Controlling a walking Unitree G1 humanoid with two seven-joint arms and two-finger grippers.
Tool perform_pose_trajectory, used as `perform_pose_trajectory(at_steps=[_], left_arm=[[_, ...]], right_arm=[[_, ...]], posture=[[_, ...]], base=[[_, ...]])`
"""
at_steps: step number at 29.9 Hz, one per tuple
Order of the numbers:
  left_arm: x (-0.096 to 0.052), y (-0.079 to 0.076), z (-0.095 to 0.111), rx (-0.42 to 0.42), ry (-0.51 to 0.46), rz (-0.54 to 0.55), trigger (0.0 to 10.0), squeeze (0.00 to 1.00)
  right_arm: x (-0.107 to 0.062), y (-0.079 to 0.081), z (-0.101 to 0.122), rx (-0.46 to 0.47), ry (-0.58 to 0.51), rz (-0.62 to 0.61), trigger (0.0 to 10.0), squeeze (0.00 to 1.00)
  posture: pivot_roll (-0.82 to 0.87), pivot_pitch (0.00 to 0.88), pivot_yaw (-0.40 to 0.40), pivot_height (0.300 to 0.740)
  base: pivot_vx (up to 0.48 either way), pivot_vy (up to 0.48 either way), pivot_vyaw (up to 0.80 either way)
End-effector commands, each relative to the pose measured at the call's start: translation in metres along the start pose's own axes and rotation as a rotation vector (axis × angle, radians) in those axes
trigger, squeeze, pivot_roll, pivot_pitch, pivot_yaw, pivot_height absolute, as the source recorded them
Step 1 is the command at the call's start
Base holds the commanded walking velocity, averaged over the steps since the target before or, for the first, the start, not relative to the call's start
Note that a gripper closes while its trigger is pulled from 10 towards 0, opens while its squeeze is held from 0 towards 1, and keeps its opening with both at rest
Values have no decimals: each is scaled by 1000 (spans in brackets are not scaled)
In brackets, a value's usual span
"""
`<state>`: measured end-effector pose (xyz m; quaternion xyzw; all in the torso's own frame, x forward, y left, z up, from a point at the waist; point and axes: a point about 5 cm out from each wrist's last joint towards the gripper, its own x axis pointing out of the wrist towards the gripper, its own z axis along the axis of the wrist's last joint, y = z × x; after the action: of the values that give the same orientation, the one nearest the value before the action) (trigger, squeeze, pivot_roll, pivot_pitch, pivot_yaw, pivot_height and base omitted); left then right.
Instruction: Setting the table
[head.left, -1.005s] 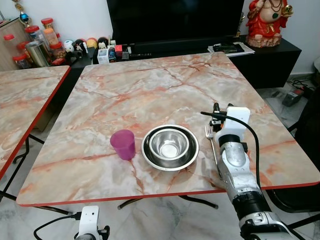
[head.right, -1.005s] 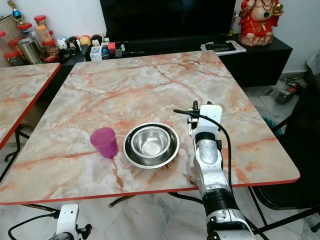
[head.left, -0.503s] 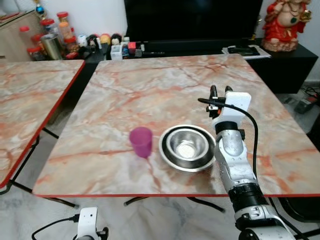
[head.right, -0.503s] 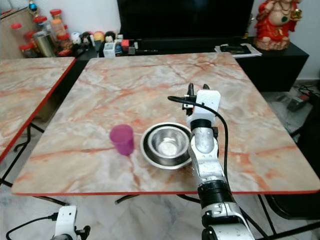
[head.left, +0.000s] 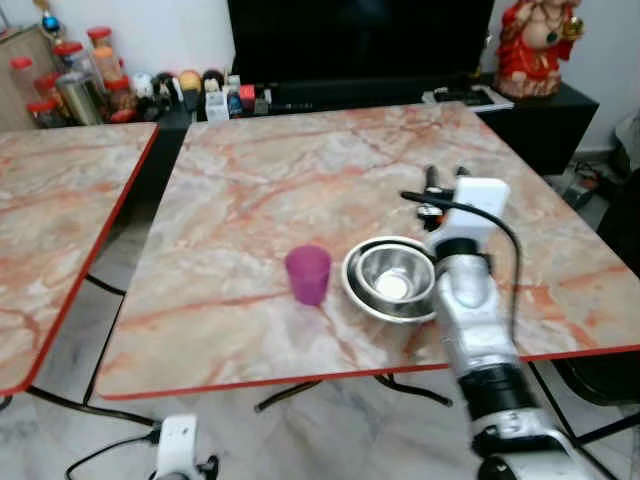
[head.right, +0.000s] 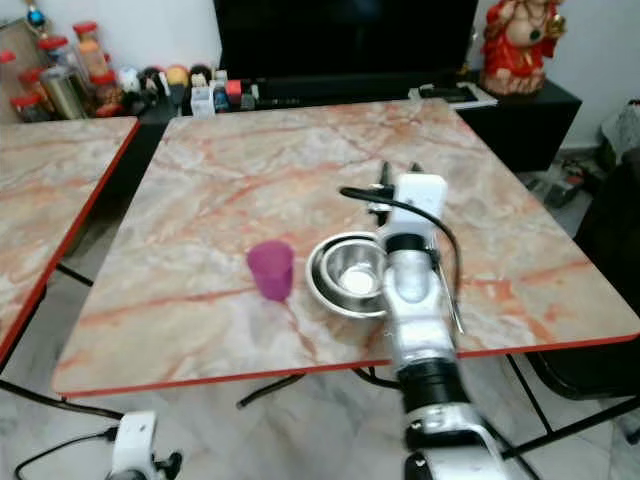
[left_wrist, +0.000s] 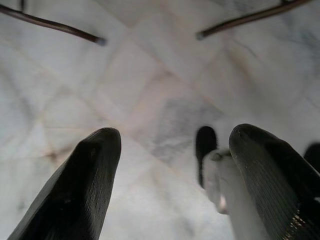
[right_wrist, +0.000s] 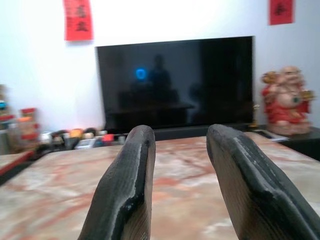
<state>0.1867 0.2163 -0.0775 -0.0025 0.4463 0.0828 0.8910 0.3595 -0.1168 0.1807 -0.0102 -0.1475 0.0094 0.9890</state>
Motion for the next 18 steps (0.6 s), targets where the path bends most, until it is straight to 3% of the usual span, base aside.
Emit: perform_pose_trajectory(at_steps=[1, 18], left_arm=[[0, -2, -1, -15, 1, 0, 10000, 0], [-1, -4, -5, -19, 7, -1, 10000, 0]], right_arm=[[3, -10, 6, -4, -19, -28, 10000, 0], [-1, 10, 2, 4, 5, 51, 10000, 0]], posture=[[-23, 0, 51, 740], [-11, 0, 34, 740]], base=[[0, 364, 0], [0, 404, 0]])
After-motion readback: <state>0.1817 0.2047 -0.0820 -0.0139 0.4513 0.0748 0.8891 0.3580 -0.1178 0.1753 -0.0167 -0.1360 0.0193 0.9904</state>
